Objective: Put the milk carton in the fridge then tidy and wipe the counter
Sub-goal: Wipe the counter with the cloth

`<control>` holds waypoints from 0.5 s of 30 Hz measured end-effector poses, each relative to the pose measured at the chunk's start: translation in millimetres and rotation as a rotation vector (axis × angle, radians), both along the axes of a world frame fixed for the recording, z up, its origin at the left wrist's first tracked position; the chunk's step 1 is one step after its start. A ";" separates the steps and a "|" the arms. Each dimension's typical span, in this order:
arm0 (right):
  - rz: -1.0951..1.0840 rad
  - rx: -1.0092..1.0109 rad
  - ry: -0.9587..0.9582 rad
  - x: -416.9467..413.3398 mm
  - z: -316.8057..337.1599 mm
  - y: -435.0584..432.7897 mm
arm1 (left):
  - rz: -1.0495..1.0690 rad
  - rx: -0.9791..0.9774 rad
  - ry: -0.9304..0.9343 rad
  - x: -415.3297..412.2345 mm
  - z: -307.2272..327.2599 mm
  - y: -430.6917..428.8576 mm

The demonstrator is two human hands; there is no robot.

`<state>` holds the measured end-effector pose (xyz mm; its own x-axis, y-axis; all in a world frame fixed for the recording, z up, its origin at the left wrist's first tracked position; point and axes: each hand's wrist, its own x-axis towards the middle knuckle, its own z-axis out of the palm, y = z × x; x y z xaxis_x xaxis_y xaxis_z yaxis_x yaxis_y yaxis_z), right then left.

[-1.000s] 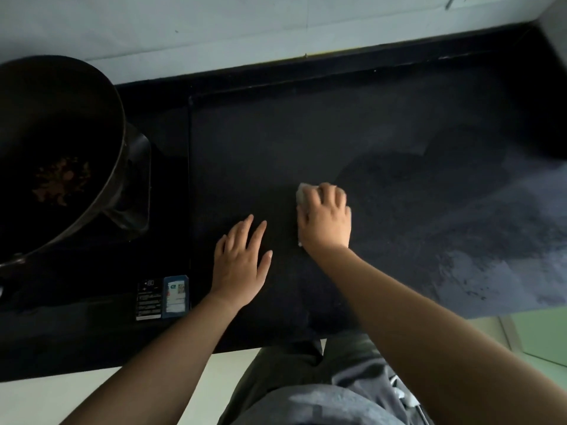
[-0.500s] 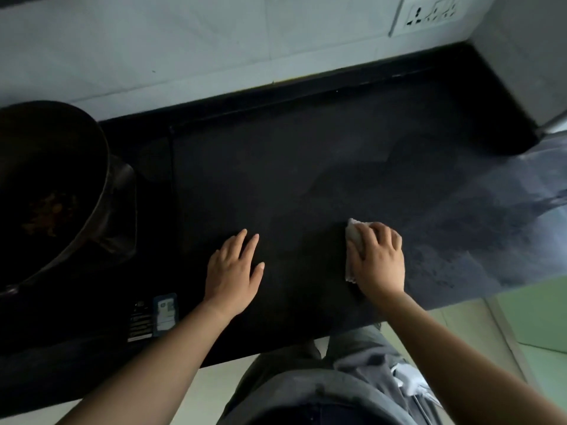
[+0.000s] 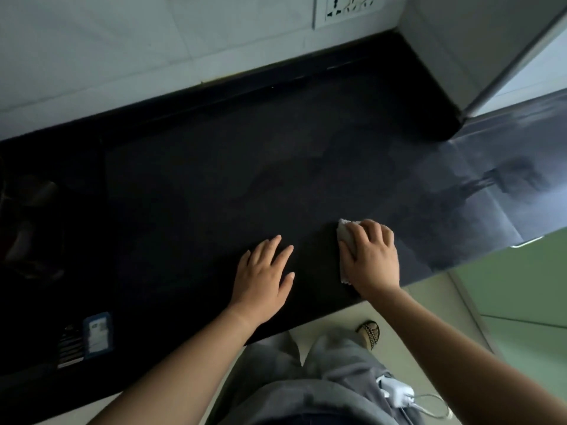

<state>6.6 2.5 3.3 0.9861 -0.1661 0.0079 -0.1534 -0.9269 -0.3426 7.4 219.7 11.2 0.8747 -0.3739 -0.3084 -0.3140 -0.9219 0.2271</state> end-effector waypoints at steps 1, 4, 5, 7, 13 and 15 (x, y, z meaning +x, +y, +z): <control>0.007 0.003 0.014 1.7 1.2 0.3 | 0.013 0.009 0.000 -0.9 -1.1 -4.1; 0.065 0.017 0.043 -4.5 4.9 -0.1 | 0.042 0.036 0.002 -5.8 -3.1 -9.4; 0.099 0.023 0.047 -10.2 5.6 -2.3 | 0.046 0.046 0.001 -7.8 -2.8 -10.5; 0.168 0.022 0.044 -24.2 7.3 -8.7 | 0.055 0.060 0.002 -10.1 -0.8 -12.9; 0.298 0.041 0.082 -32.4 10.1 -37.0 | 0.099 0.065 -0.006 -4.3 7.7 -20.1; 0.202 0.066 0.080 -21.3 12.0 -47.2 | 0.124 0.052 -0.007 -1.4 12.2 -25.7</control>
